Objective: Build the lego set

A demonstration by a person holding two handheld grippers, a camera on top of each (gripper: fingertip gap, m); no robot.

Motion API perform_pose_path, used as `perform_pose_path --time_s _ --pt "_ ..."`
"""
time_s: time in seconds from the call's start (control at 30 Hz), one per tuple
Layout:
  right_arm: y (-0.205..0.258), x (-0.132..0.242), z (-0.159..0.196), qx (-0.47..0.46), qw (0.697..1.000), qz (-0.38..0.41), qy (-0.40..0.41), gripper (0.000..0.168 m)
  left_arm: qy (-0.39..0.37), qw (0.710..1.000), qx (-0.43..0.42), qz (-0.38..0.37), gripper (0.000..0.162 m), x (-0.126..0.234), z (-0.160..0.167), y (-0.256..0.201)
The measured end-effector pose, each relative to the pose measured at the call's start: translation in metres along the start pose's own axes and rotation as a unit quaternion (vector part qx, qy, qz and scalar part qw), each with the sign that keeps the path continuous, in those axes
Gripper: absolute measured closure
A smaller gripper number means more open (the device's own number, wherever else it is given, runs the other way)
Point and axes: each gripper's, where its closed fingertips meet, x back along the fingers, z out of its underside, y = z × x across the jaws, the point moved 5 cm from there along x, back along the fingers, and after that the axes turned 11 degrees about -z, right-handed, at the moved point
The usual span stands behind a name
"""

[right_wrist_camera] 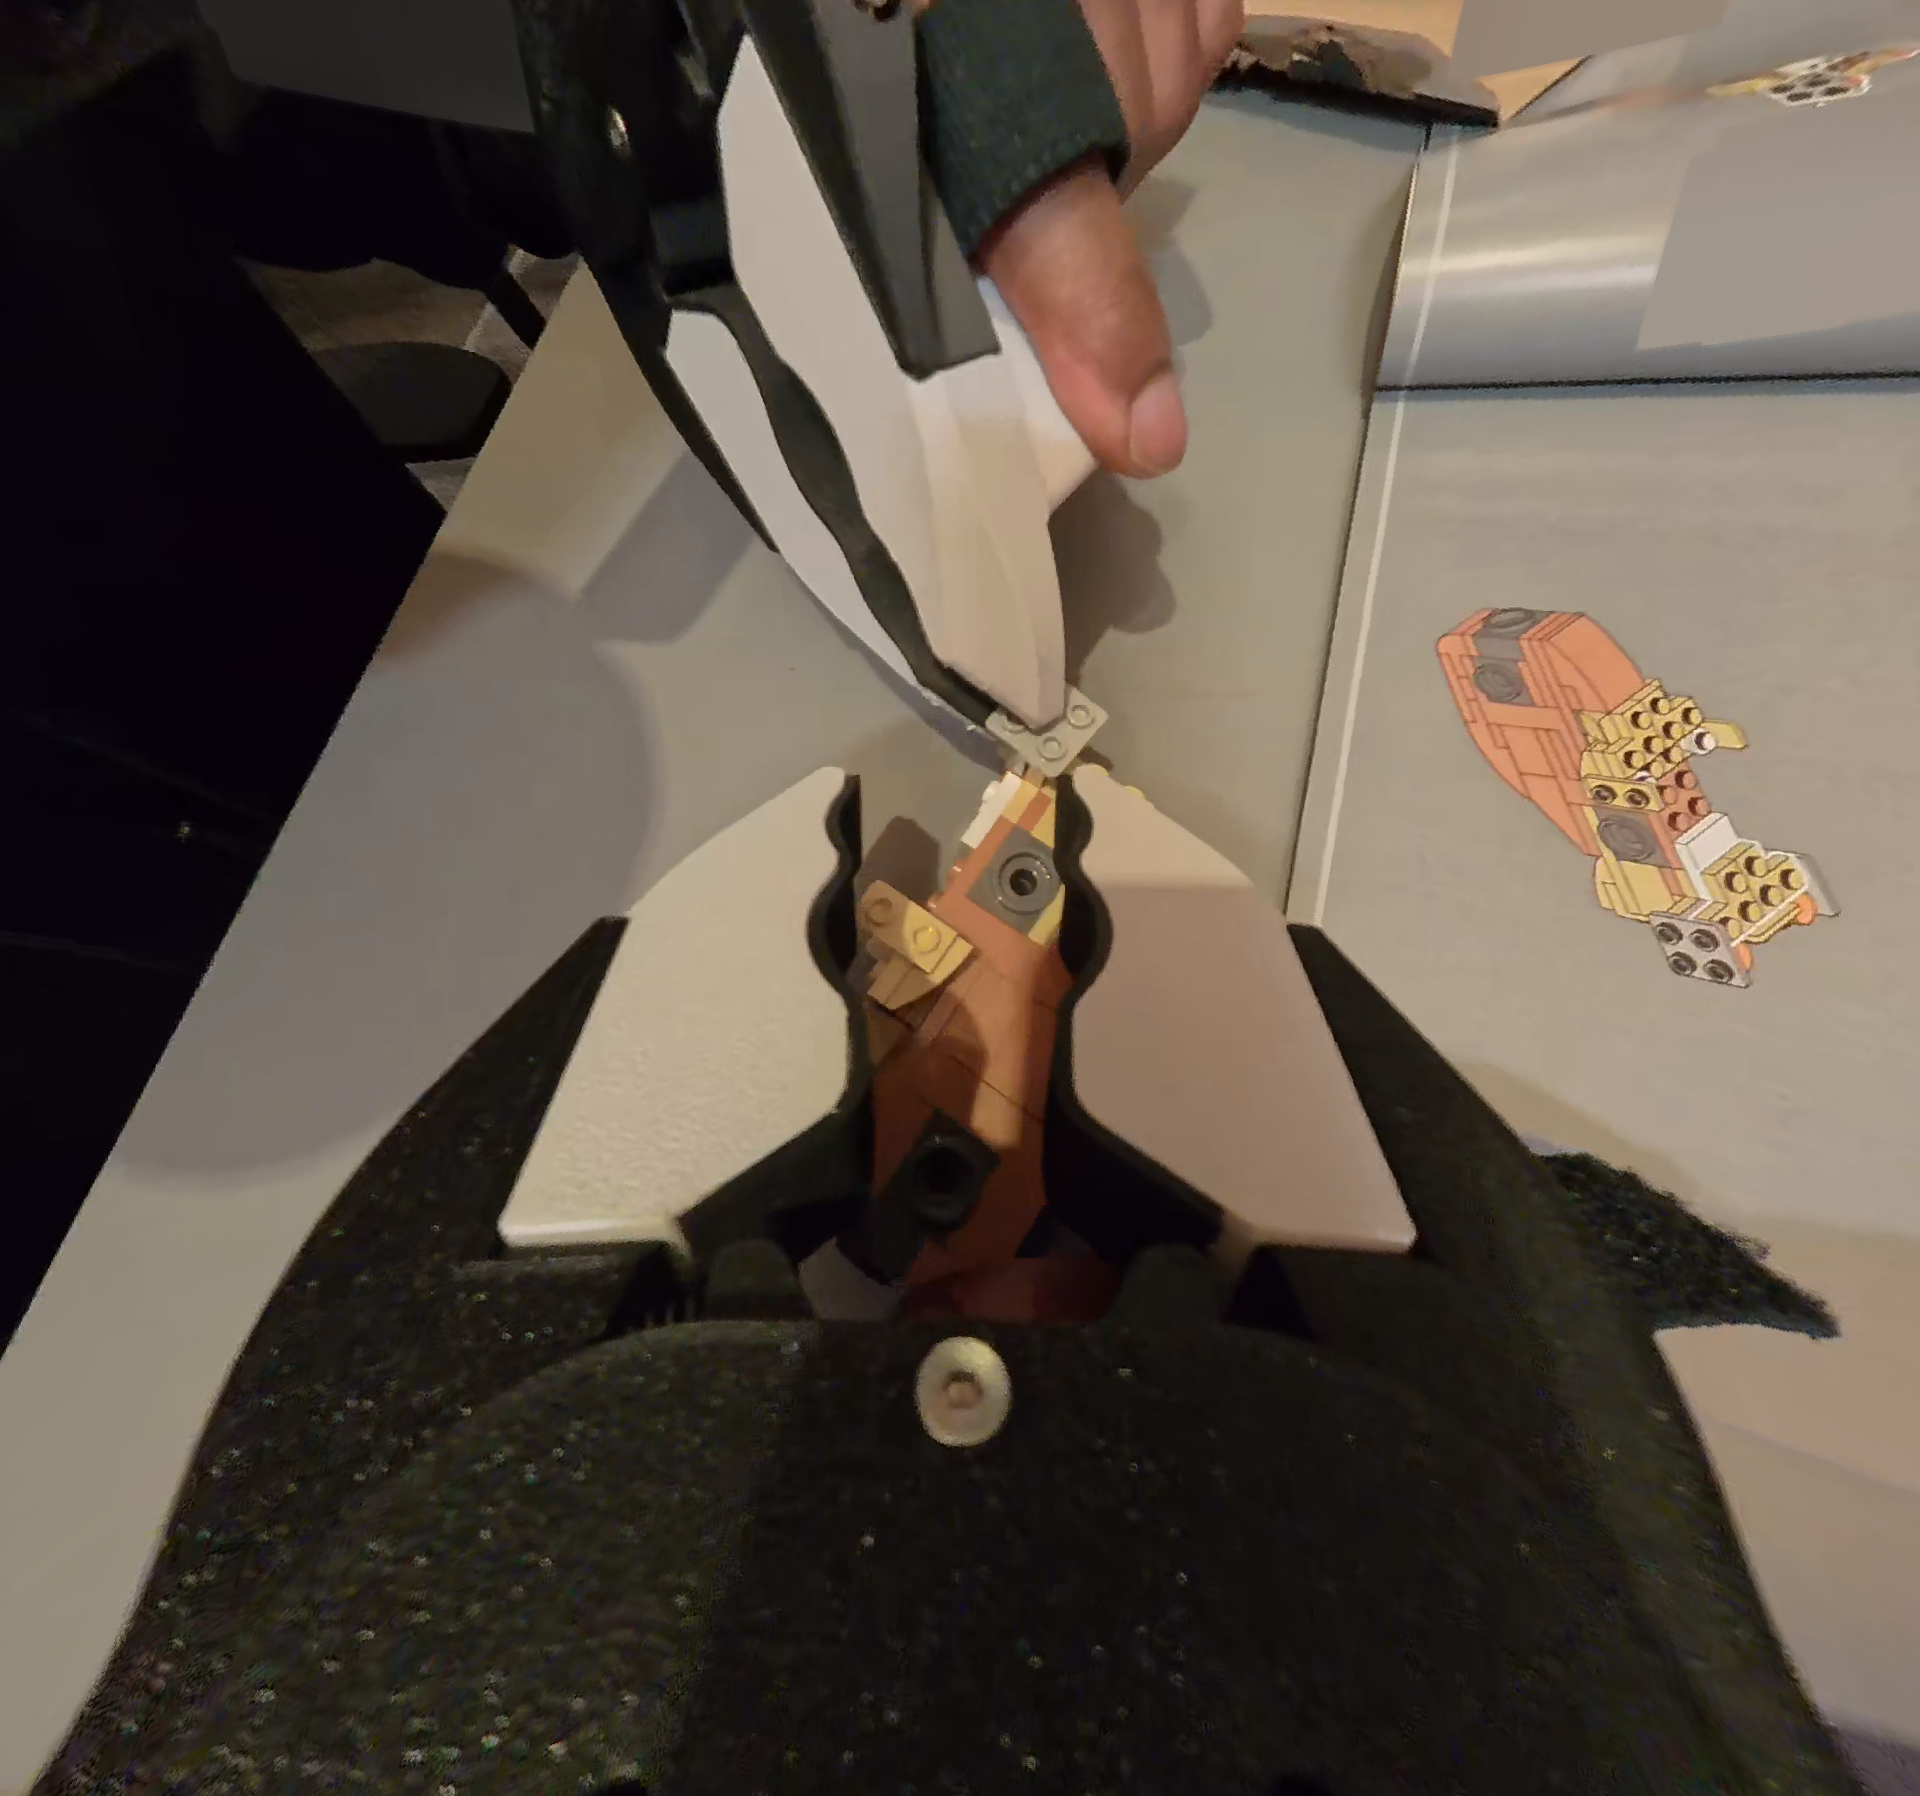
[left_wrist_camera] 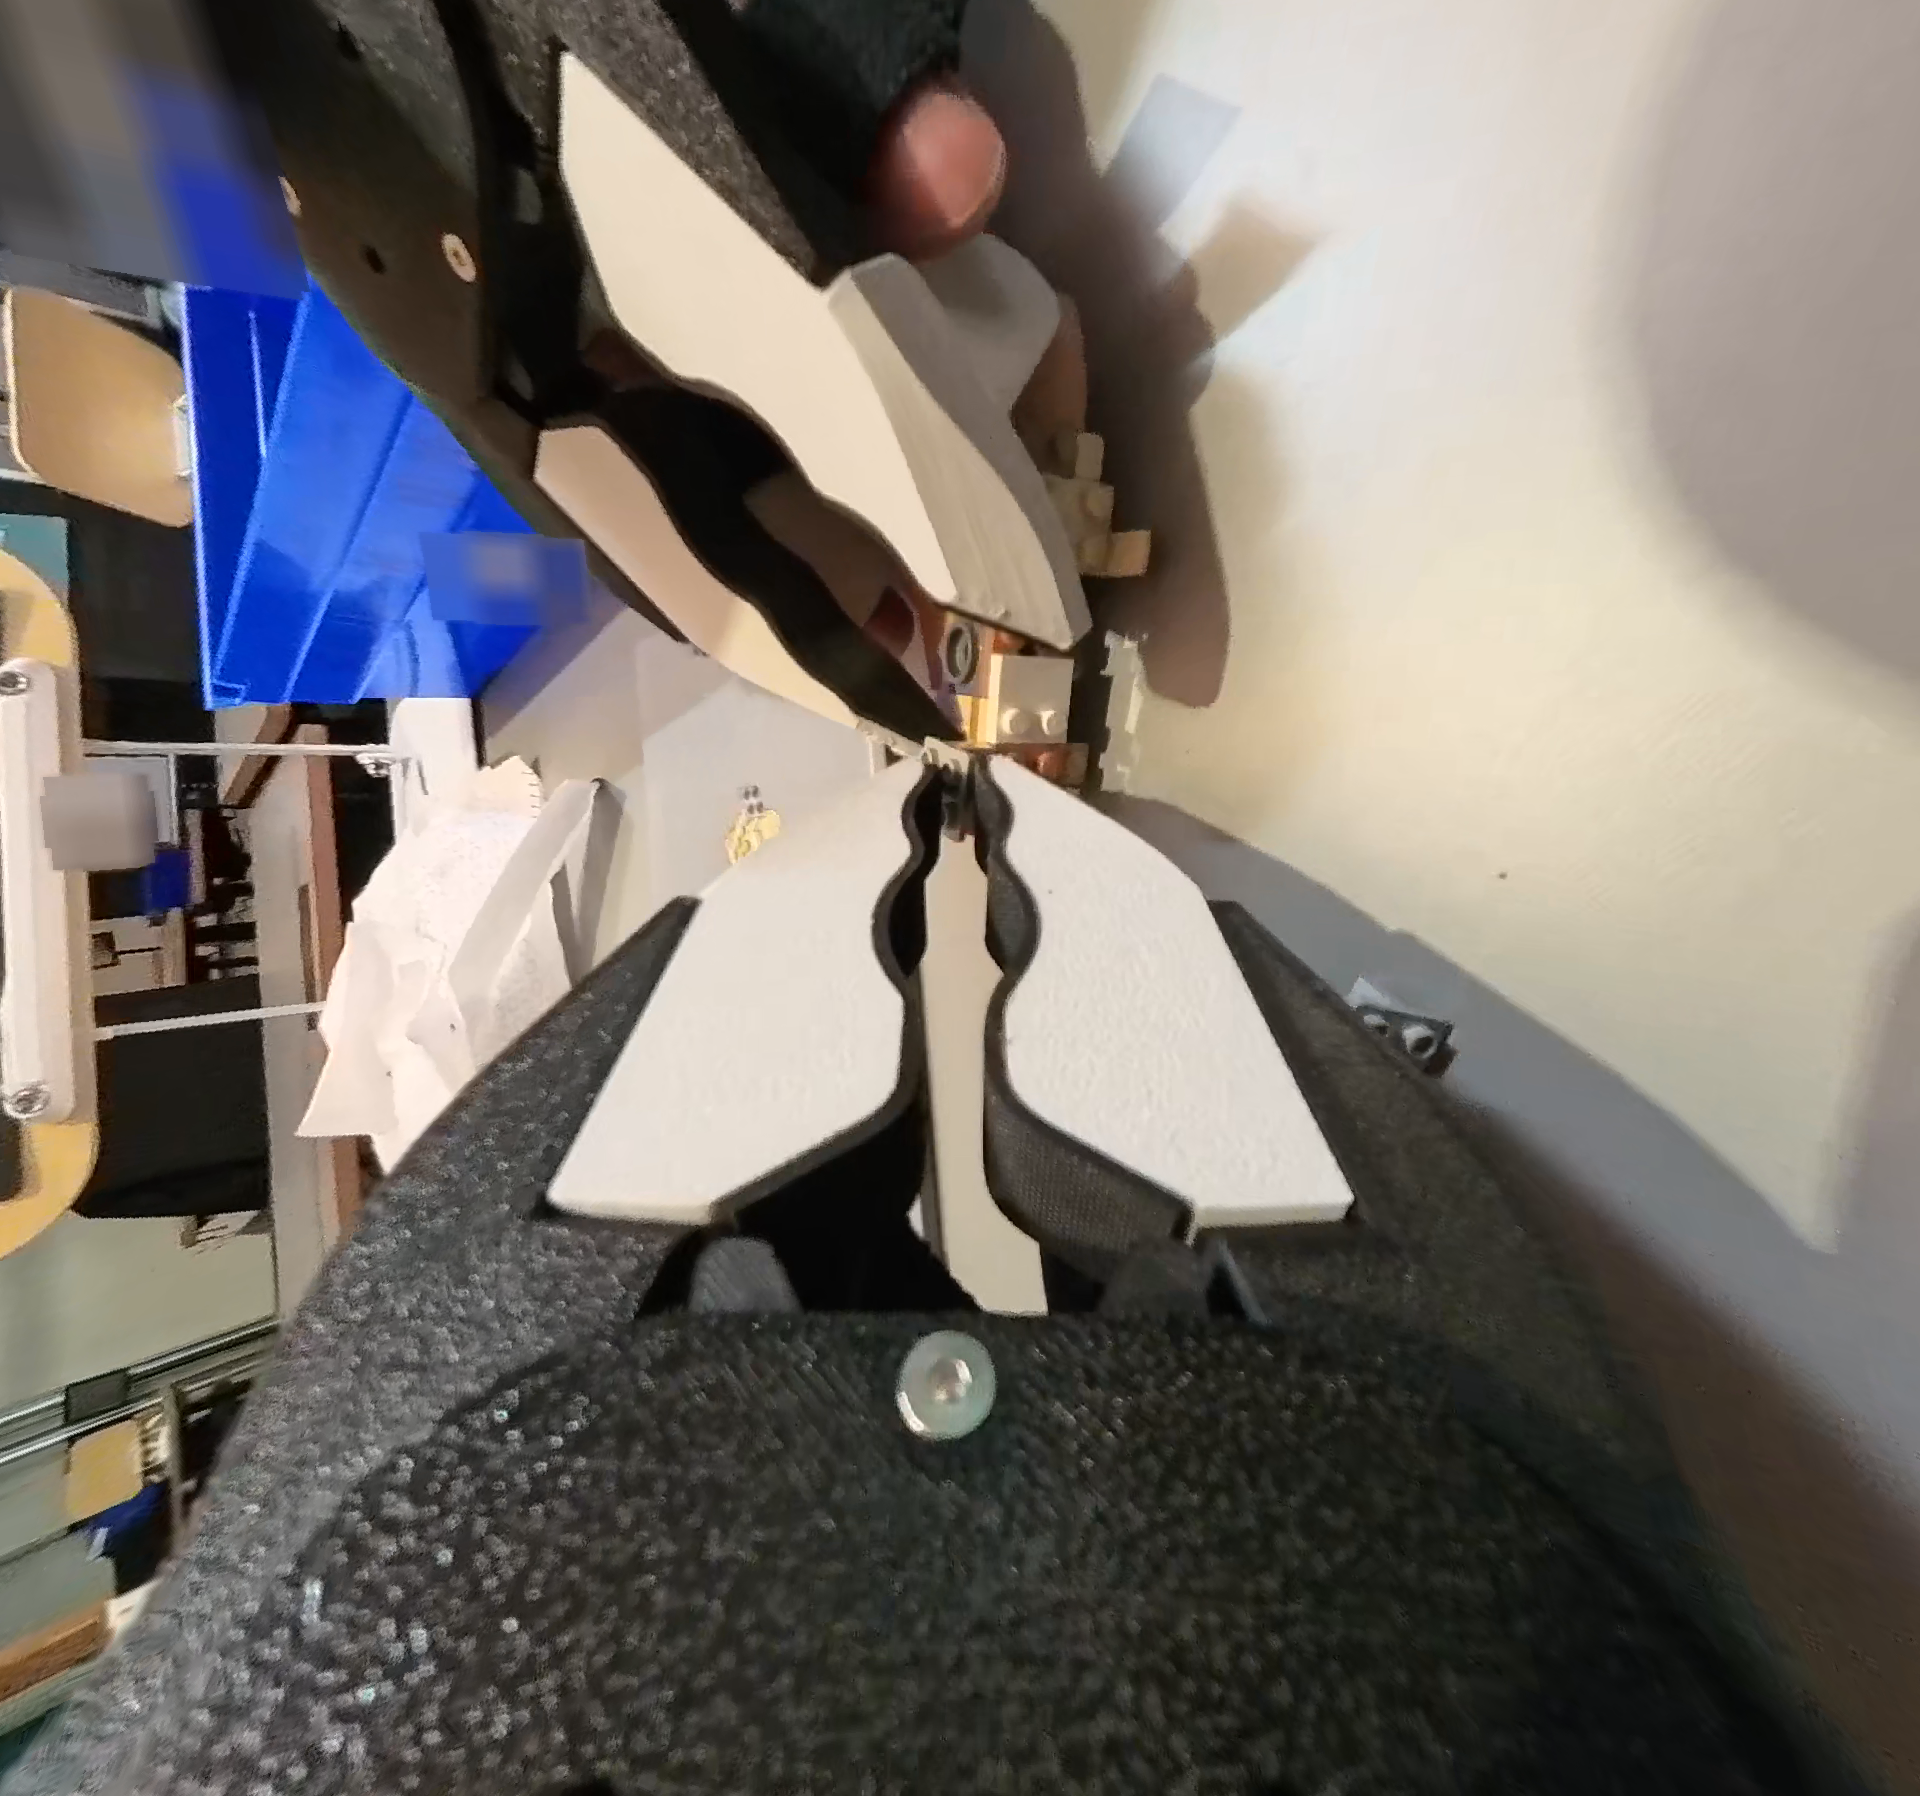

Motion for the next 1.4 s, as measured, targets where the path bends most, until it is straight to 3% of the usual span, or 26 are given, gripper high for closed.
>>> perform_pose_path --time_s 0.33,1.4 --pt "0.0020 0.0061 0.0000 -0.039 0.998 -0.050 -0.029 0.129 -0.013 1.000 0.013 -0.008 0.156 -0.0008 -0.0012 -0.0001" --pt "0.0002 0.0032 0.0015 -0.035 0.999 -0.016 -0.010 0.149 0.008 0.999 0.028 0.012 0.156 -0.0017 -0.0055 -0.0018"
